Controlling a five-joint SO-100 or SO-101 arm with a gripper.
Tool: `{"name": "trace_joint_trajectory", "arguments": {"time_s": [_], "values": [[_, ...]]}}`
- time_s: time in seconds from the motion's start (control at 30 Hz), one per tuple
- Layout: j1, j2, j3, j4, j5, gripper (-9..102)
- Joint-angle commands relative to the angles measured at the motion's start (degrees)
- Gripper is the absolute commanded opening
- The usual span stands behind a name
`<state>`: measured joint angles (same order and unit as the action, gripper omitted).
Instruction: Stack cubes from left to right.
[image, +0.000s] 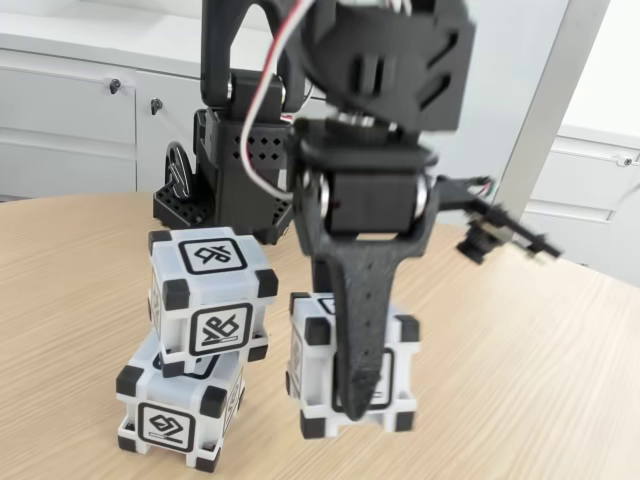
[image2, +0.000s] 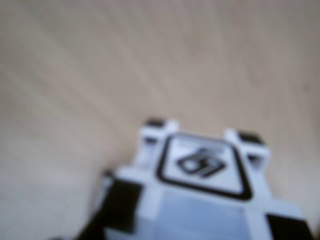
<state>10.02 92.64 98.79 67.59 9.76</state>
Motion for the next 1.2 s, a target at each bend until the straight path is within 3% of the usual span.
{"name": "trace_joint_trajectory", "arguments": {"time_s": [0.0,0.2,0.67,1.17], "values": [[0.79,2.81,-6.33,0.18,1.49,21],[0.7,2.81,-11.78,3.16,2.55,21],[0.7,2.81,-37.0,30.94,0.26,19],[0.88,3.52,-36.21,31.55,-7.29,18]]}}
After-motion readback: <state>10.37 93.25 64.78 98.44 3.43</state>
